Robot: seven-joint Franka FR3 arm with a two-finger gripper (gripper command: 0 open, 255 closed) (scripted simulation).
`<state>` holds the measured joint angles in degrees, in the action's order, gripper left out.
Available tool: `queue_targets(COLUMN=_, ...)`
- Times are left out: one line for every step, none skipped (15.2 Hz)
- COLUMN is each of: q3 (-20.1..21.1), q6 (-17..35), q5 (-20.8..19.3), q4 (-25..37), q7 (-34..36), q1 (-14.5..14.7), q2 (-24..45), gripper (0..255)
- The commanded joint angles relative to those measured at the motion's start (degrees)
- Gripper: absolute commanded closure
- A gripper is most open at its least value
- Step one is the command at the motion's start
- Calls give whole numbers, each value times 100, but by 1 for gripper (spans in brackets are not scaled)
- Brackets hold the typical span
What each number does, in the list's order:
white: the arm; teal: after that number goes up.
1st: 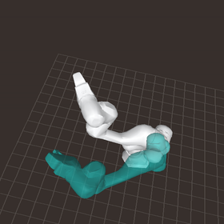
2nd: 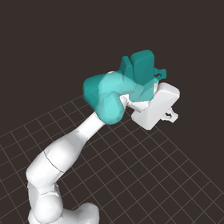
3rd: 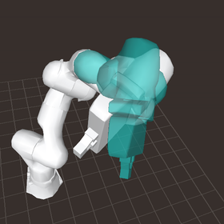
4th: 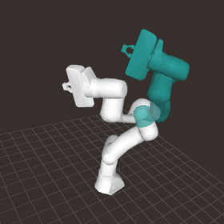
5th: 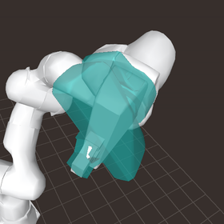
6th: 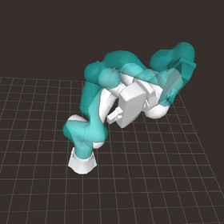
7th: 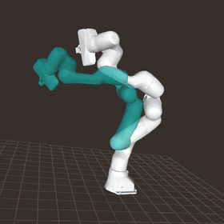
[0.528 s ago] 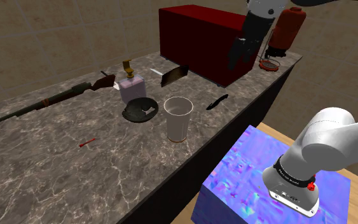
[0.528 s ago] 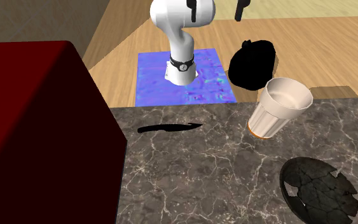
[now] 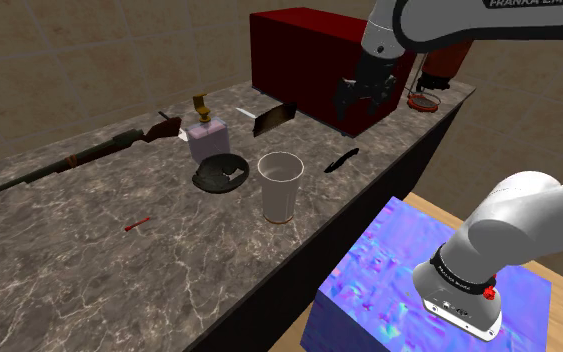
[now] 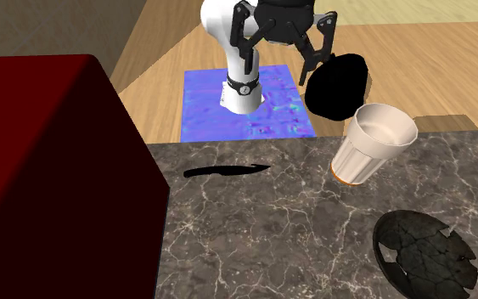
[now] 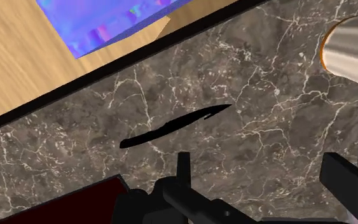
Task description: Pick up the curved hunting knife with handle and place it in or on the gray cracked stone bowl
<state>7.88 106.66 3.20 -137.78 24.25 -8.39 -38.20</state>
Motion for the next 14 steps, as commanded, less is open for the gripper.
queue_targets(q3=122, q6=338, q5=1, q4=-138, q7=607, q1=-241, q2=227, gripper=0)
queue_targets(q3=178, q6=498, q5=-5, q4=-189, q7=895, q1=-359, q2=358, gripper=0)
queue_targets(q3=234, q6=656, q5=-12, q4=-236, q7=1183, q1=-480, q2=491, gripper=0)
queue_targets(q3=287, q6=811, q5=-23, q4=-281, q7=1471, q1=-600, q2=626, gripper=0)
queue_targets(q3=337, q6=964, q5=-37, q4=-323, q7=1760, q1=-719, q2=762, gripper=0)
queue_targets(q3=386, q6=1115, q5=-53, q4=-363, q7=2050, q1=-839, q2=899, gripper=0)
queue_targets(q3=429, q6=1263, q5=-74, q4=-402, q7=2341, q1=-956, q2=1037, gripper=0)
queue_targets(q3=472, q6=1410, q5=-96, q4=-439, q7=2632, q1=-1074, q2=1176, gripper=0)
queue_targets(q3=514, q6=1554, q5=-120, q4=-475, q7=2923, q1=-1194, q2=1314, gripper=0)
queue_targets(q3=550, q6=1696, q5=-148, q4=-510, q7=3216, q1=-1310, q2=1452, gripper=0)
queue_targets(q3=585, q6=1837, q5=-178, q4=-545, q7=3509, q1=-1428, q2=1591, gripper=0)
queue_targets(q3=614, q6=1977, q5=-212, q4=-580, q7=3804, q1=-1541, q2=1729, gripper=0)
queue_targets(q3=639, q6=2115, q5=-248, q4=-615, q7=4100, q1=-1652, q2=1867, gripper=0)
queue_targets(q3=664, q6=2252, q5=-285, q4=-651, q7=4395, q1=-1766, q2=2004, gripper=0)
